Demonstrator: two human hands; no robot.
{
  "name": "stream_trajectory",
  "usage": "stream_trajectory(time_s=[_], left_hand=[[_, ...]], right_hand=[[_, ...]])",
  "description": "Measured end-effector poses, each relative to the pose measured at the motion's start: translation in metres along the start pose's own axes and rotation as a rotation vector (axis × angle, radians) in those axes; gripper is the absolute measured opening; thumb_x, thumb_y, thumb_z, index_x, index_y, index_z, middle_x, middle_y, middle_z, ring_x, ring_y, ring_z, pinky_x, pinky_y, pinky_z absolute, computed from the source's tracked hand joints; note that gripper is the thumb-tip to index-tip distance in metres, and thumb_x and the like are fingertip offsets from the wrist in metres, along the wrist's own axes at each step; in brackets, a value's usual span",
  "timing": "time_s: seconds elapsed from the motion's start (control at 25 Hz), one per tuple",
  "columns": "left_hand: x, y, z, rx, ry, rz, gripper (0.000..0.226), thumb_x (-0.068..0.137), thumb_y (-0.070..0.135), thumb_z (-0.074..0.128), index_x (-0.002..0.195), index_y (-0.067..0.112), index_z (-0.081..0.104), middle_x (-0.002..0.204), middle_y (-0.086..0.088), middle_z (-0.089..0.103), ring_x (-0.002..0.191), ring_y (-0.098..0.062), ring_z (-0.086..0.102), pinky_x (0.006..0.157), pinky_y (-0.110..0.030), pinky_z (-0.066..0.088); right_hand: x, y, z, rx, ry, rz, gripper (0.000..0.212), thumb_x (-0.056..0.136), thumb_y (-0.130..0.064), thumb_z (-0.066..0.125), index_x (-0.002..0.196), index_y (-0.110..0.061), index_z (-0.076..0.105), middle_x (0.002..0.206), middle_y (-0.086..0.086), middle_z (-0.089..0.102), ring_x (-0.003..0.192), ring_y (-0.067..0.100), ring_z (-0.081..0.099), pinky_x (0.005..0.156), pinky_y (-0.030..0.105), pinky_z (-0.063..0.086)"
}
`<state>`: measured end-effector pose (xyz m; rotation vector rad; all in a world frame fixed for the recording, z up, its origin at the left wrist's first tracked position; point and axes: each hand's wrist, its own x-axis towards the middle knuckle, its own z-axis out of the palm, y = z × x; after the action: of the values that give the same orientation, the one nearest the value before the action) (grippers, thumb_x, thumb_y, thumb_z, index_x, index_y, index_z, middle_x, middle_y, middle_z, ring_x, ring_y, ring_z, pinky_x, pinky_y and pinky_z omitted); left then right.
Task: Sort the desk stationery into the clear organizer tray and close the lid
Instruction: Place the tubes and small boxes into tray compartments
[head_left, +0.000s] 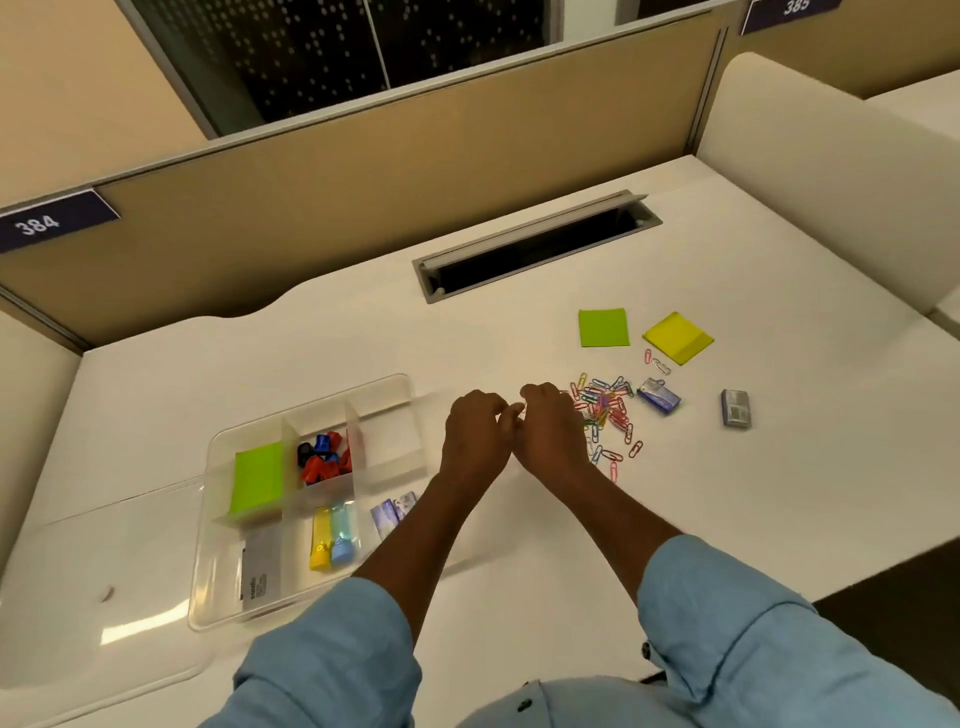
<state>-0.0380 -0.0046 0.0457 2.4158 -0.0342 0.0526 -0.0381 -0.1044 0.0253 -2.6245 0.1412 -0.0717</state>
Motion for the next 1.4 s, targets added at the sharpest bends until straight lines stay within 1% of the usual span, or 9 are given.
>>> stream_trajectory(time_s=[0.08, 0.2, 0.36, 0.48, 0.68, 1.0, 1.12, 1.24, 1.4], left_hand=[[0.002, 0.019, 0.023, 0.007, -0.086, 0.032, 0.018, 0.089, 0.023, 0.055, 0.087, 0.011, 0.069, 0.092, -0.007, 0.068, 0.089, -0.024, 0.060, 0.080, -0.036, 0.047], [0.007, 0.049, 0.058, 0.045, -0.163, 0.089, 0.017, 0.086, 0.014, 0.058, 0.098, 0.005, 0.068, 0.099, -0.015, 0.068, 0.095, -0.031, 0.060, 0.083, -0.037, 0.045], [0.021, 0.082, 0.099, 0.132, -0.286, 0.126, 0.037, 0.080, 0.025, 0.069, 0.110, 0.004, 0.063, 0.111, -0.016, 0.064, 0.108, -0.031, 0.055, 0.091, -0.033, 0.038], [0.032, 0.102, 0.134, 0.251, -0.384, 0.106, 0.058, 0.082, 0.031, 0.068, 0.130, 0.006, 0.047, 0.132, -0.015, 0.050, 0.125, -0.029, 0.043, 0.105, -0.033, 0.031], [0.038, 0.122, 0.177, 0.336, -0.385, 0.079, 0.053, 0.084, 0.030, 0.065, 0.129, 0.012, 0.046, 0.128, -0.012, 0.049, 0.119, -0.029, 0.046, 0.099, -0.036, 0.040], [0.035, 0.128, 0.193, 0.191, -0.264, 0.096, 0.048, 0.085, 0.022, 0.062, 0.130, 0.010, 0.050, 0.125, -0.012, 0.054, 0.116, -0.029, 0.047, 0.097, -0.034, 0.036], [0.032, 0.132, 0.186, 0.094, -0.233, 0.112, 0.050, 0.083, 0.013, 0.061, 0.130, 0.002, 0.049, 0.124, -0.015, 0.057, 0.117, -0.030, 0.049, 0.102, -0.034, 0.035], [0.033, 0.131, 0.175, 0.041, -0.187, 0.061, 0.040, 0.080, 0.010, 0.064, 0.117, -0.001, 0.055, 0.116, -0.016, 0.058, 0.109, -0.030, 0.052, 0.095, -0.034, 0.040], [0.025, 0.120, 0.153, -0.062, -0.149, 0.024, 0.041, 0.075, -0.003, 0.067, 0.114, -0.004, 0.056, 0.114, -0.020, 0.058, 0.106, -0.031, 0.053, 0.088, -0.022, 0.036]], right_hand=[[0.007, 0.026, -0.015, -0.037, -0.010, 0.065, 0.030, 0.086, -0.023, 0.054, 0.113, -0.011, 0.055, 0.113, 0.011, 0.058, 0.106, 0.031, 0.055, 0.080, 0.038, 0.045], [0.018, 0.069, -0.039, -0.142, -0.086, 0.178, 0.049, 0.082, -0.026, 0.066, 0.125, -0.014, 0.046, 0.125, 0.010, 0.051, 0.117, 0.029, 0.049, 0.088, 0.039, 0.045], [0.029, 0.126, -0.065, -0.208, -0.109, 0.292, 0.061, 0.082, -0.019, 0.064, 0.136, -0.015, 0.036, 0.141, 0.010, 0.037, 0.125, 0.034, 0.040, 0.095, 0.048, 0.039], [0.038, 0.170, -0.082, -0.252, -0.171, 0.398, 0.073, 0.081, -0.013, 0.063, 0.143, -0.021, 0.024, 0.150, 0.008, 0.022, 0.131, 0.036, 0.032, 0.099, 0.051, 0.035], [0.041, 0.211, -0.089, -0.240, -0.314, 0.422, 0.084, 0.085, -0.008, 0.058, 0.150, -0.028, 0.008, 0.160, 0.005, -0.003, 0.136, 0.036, 0.026, 0.103, 0.050, 0.035], [0.033, 0.211, -0.078, -0.245, -0.179, 0.257, 0.039, 0.090, -0.013, 0.054, 0.128, -0.015, 0.047, 0.134, 0.008, 0.043, 0.120, 0.029, 0.041, 0.088, 0.034, 0.045], [0.038, 0.203, -0.079, -0.149, -0.149, 0.287, 0.034, 0.091, -0.013, 0.054, 0.124, -0.012, 0.049, 0.129, 0.011, 0.044, 0.116, 0.030, 0.045, 0.085, 0.035, 0.046], [0.042, 0.192, -0.082, -0.083, -0.156, 0.326, 0.037, 0.089, -0.013, 0.057, 0.124, -0.009, 0.046, 0.129, 0.016, 0.040, 0.112, 0.033, 0.049, 0.084, 0.036, 0.047], [0.044, 0.170, -0.082, 0.008, -0.164, 0.289, 0.040, 0.091, -0.007, 0.055, 0.130, -0.005, 0.043, 0.133, 0.018, 0.036, 0.115, 0.033, 0.048, 0.089, 0.036, 0.046]])
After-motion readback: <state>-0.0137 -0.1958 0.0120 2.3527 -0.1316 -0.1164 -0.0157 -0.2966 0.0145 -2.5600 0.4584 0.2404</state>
